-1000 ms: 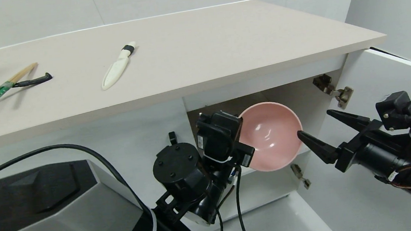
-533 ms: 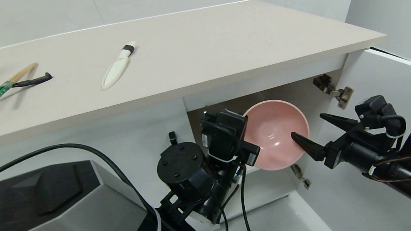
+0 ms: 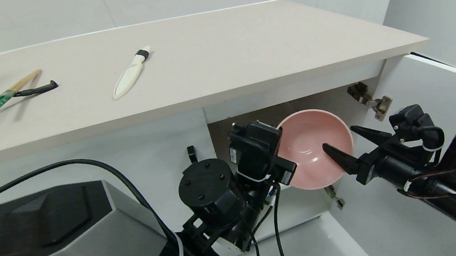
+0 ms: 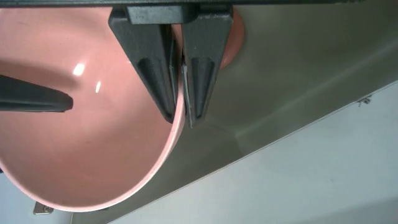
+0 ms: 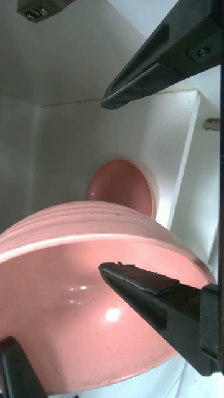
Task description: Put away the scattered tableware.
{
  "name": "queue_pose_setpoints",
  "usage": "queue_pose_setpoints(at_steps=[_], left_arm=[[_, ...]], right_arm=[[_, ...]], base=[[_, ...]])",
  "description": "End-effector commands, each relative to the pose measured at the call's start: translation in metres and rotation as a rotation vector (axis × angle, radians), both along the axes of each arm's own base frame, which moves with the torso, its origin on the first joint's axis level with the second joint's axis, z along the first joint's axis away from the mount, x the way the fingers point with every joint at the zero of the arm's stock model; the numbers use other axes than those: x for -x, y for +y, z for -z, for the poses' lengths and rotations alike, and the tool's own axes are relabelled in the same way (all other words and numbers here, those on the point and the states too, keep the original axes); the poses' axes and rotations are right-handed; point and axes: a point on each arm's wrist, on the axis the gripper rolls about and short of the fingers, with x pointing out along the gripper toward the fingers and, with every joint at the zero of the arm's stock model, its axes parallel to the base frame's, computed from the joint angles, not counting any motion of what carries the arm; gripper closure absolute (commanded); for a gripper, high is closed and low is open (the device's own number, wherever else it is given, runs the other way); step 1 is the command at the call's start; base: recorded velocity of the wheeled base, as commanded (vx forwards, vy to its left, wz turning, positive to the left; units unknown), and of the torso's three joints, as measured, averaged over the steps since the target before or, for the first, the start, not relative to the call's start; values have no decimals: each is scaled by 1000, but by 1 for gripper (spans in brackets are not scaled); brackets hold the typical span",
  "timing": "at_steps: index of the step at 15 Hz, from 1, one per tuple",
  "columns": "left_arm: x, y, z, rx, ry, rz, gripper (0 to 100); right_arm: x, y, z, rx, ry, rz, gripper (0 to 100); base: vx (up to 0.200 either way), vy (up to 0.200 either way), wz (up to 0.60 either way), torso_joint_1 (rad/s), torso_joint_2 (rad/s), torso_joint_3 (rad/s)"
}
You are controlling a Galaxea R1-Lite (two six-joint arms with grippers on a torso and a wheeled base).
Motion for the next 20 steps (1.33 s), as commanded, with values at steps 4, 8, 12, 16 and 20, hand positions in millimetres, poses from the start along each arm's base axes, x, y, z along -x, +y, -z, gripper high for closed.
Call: queue_pose_setpoints(at_steps=[4, 8, 12, 16, 20], left_arm=[[-2, -2, 3, -2, 2, 0, 100], [-2, -7, 0, 10, -10, 7, 0], [15, 2, -4, -8, 5, 27, 0], [58, 26, -26, 6, 12, 90, 0], [88, 74, -34, 40, 63, 240, 0]], right_arm=[[10, 8, -6, -10, -21, -43, 100], [10, 7, -7, -10, -22, -42, 100], [8, 3, -6, -10, -18, -23, 100], [7, 2, -2, -2, -5, -19, 100], [11, 0, 6, 13, 32, -19, 100]], base=[[0, 0, 0, 0, 0, 0], [0, 0, 0, 0, 0, 0], [0, 0, 0, 0, 0, 0], [0, 0, 0, 0, 0, 0], [0, 0, 0, 0, 0, 0]])
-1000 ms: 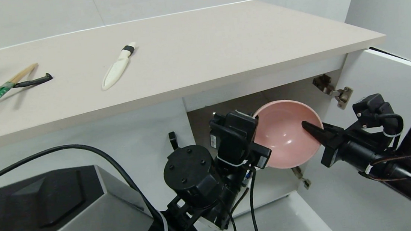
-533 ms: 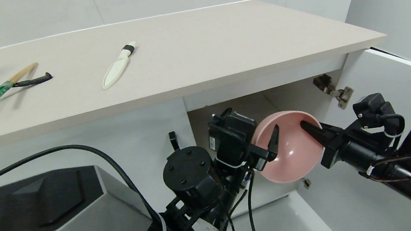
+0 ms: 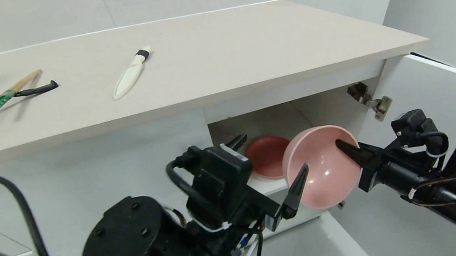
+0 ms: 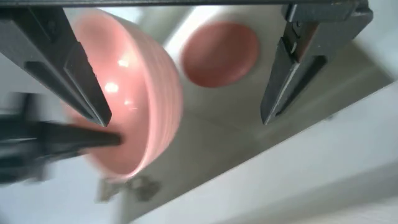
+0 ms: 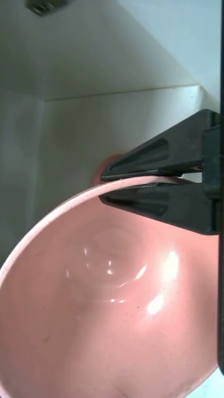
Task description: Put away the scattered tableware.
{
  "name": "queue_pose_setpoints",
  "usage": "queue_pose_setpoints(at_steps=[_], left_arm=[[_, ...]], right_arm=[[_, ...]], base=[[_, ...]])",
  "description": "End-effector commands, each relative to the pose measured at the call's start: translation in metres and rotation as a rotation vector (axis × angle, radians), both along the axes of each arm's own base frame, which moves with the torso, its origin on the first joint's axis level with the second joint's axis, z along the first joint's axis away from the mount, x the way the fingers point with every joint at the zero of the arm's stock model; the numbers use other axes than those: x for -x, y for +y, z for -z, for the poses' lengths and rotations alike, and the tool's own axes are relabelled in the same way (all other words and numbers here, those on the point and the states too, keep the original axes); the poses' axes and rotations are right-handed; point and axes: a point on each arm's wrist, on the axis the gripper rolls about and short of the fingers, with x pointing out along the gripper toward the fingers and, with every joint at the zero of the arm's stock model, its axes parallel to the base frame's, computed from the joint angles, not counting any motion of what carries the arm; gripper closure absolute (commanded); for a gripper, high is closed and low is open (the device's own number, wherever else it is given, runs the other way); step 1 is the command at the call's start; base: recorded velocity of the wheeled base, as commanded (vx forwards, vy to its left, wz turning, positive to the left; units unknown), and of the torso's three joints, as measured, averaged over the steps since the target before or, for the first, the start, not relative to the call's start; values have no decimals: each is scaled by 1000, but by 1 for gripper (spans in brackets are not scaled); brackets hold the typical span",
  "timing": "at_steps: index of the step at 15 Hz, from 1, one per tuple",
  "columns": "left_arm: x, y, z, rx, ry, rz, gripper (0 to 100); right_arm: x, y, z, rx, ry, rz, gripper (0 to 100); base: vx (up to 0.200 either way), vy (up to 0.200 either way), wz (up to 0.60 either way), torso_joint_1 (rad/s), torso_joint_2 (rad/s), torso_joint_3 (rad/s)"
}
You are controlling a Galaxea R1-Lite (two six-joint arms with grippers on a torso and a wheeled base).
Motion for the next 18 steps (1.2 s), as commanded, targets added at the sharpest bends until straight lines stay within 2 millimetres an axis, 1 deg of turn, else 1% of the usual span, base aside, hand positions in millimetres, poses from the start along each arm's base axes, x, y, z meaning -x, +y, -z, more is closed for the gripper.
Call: queue_pose_setpoints(at_steps=[1, 3, 4, 5, 6, 7, 9, 10, 11, 13, 14, 16, 18], left_arm=[[29, 44, -8, 0, 8, 153, 0], [39, 70, 1, -59, 19, 273, 0], [42, 78, 0, -60, 14, 300, 0], [43, 80, 0, -58, 12, 305, 0], [56, 96, -10, -21, -25, 361, 0], [65, 107, -16, 9, -48, 377, 0], [88, 135, -16, 48, -63, 387, 0], [92, 144, -23, 74, -99, 349, 0], [94, 159, -28, 99, -128, 271, 0], [96, 175, -29, 91, -139, 164, 0], [109, 190, -29, 87, -155, 80, 0], [127, 212, -22, 66, -151, -67, 0], [147, 227, -12, 103, -114, -178, 0]], right_arm=[[4, -2, 5, 11, 23, 0, 100], [7, -5, 11, 16, 55, 7, 100], [4, -9, 16, 21, 81, 27, 100], [3, -10, 18, 22, 87, 31, 100], [-3, -11, 29, 26, 134, 42, 100], [-6, -10, 37, 37, 162, 41, 100], [-14, -4, 57, 67, 230, 30, 100], [-17, -2, 67, 80, 265, 32, 100], [-21, -1, 72, 63, 287, 35, 100], [-31, 3, 68, 6, 274, 35, 100], [-38, 6, 64, -16, 255, 34, 100], [-46, 9, 64, -24, 237, 34, 100], [-59, 15, 59, -59, 203, -7, 100]], base=[[0, 0, 0, 0, 0, 0], [0, 0, 0, 0, 0, 0], [0, 0, 0, 0, 0, 0], [0, 0, 0, 0, 0, 0], [0, 0, 0, 0, 0, 0], [0, 0, 0, 0, 0, 0], [0, 0, 0, 0, 0, 0], [0, 0, 0, 0, 0, 0], [0, 0, 0, 0, 0, 0], [0, 0, 0, 0, 0, 0], [0, 0, 0, 0, 0, 0], [0, 0, 0, 0, 0, 0], [0, 0, 0, 0, 0, 0]])
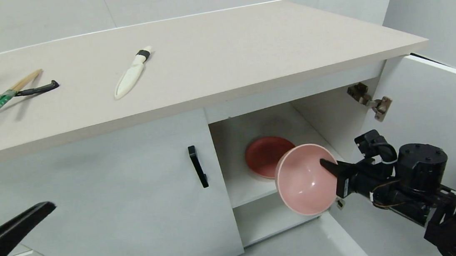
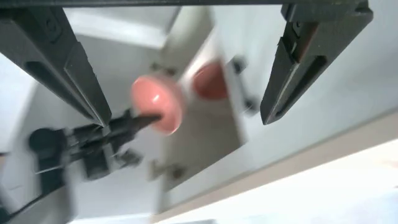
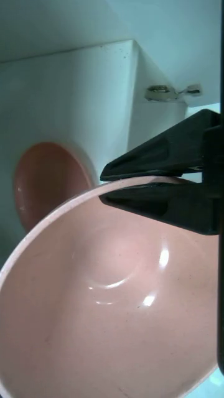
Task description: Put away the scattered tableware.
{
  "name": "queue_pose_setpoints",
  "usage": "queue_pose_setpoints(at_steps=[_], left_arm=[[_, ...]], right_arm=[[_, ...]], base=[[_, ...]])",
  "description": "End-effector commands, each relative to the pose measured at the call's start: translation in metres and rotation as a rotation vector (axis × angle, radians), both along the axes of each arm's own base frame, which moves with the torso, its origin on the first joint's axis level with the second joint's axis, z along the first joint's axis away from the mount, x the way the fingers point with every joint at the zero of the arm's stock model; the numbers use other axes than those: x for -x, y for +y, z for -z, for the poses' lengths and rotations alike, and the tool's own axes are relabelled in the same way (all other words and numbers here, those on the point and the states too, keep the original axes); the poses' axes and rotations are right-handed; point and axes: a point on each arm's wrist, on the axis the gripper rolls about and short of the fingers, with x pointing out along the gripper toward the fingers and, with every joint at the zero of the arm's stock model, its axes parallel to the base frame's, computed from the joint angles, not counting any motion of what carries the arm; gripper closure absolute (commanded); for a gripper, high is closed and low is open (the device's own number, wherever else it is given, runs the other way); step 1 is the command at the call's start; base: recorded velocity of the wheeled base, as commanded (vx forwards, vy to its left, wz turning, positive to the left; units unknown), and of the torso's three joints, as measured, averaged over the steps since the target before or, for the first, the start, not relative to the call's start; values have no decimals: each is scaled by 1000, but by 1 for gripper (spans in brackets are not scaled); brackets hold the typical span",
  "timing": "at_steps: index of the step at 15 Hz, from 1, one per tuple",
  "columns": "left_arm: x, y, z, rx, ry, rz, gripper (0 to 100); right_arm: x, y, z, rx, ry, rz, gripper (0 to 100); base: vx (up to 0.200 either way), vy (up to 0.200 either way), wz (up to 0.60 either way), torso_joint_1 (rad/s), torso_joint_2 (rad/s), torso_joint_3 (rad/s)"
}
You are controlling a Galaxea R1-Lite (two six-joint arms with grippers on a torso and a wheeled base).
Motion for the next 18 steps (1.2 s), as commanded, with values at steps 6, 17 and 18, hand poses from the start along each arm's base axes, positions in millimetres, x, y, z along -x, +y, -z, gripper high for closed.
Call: queue_pose_setpoints(at_steps=[6, 17, 18], left_arm=[[63, 34, 38, 107, 64, -400, 0], [81, 34, 89, 55, 258, -512, 0], [81, 34, 89, 48, 256, -524, 0]], right_arm=[[-39, 7, 18, -23, -12, 2, 100], [-75, 24, -5, -30, -34, -1, 100], [-83, 27, -6, -26, -24, 3, 100]], base=[[0, 0, 0, 0, 0, 0], [0, 0, 0, 0, 0, 0], [0, 0, 0, 0, 0, 0]])
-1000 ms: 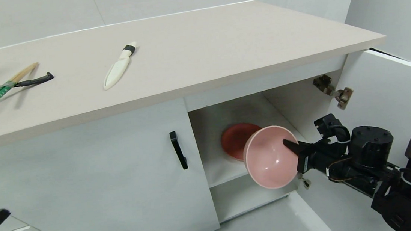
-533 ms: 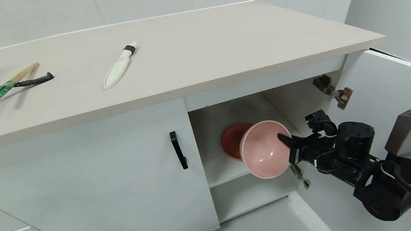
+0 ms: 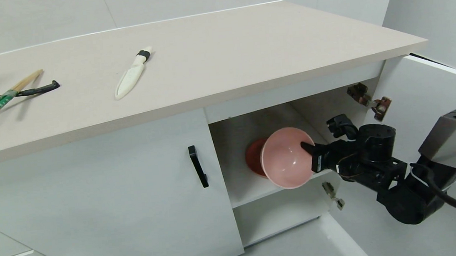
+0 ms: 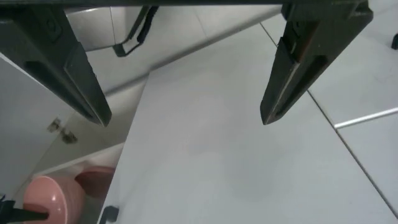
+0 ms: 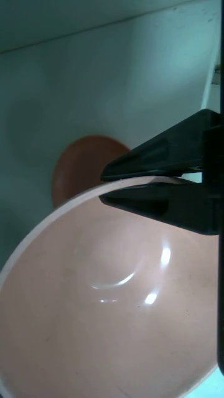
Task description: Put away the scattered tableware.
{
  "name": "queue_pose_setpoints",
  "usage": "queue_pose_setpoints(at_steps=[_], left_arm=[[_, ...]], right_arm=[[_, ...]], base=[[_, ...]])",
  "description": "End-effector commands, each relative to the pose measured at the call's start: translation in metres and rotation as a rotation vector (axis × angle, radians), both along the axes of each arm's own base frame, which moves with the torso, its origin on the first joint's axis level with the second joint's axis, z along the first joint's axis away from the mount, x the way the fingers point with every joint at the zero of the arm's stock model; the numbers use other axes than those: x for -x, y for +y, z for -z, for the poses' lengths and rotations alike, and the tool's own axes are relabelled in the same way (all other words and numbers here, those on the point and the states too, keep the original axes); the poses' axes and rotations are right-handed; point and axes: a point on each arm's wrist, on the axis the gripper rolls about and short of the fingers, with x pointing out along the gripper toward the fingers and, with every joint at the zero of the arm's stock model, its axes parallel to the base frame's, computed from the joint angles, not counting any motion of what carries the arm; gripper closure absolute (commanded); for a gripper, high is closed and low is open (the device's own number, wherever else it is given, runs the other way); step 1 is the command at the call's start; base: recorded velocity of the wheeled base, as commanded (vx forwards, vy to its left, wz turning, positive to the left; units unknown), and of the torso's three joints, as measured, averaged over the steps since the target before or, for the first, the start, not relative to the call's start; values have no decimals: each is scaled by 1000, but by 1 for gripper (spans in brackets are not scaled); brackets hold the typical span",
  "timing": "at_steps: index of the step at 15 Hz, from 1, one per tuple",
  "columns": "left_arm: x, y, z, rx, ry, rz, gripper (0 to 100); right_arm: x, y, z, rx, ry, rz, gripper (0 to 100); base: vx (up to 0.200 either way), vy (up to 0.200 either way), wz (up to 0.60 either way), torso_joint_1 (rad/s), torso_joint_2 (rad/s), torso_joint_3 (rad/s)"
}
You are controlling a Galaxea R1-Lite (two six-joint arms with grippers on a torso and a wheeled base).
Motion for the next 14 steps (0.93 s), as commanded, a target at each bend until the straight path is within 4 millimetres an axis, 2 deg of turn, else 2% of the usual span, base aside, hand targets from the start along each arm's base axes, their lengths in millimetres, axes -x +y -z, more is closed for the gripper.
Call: queue_pose_setpoints(at_steps=[1, 3, 4, 9, 10, 14], left_arm=[[1, 1, -1, -14, -26, -39, 0], [1, 2, 0, -17, -16, -116, 0], [1, 3, 5, -20, 30, -114, 0], [1, 3, 5, -16, 27, -113, 0], [1, 3, 5, -13, 27, -113, 0], [1, 3, 5, -12, 27, -113, 0]], right_arm=[[-9, 4, -5, -5, -12, 2, 100], [-13, 6, -5, 2, 4, 1, 100], [-18, 8, -3, 7, 16, 2, 100], [-37, 14, -5, 20, 53, 6, 100], [-44, 17, 0, 20, 51, 6, 100], [-51, 16, 16, 29, 74, 16, 100]], base=[[0, 0, 0, 0, 0, 0], [0, 0, 0, 0, 0, 0], [0, 0, 0, 0, 0, 0], [0, 0, 0, 0, 0, 0], [0, 0, 0, 0, 0, 0], [0, 0, 0, 0, 0, 0]])
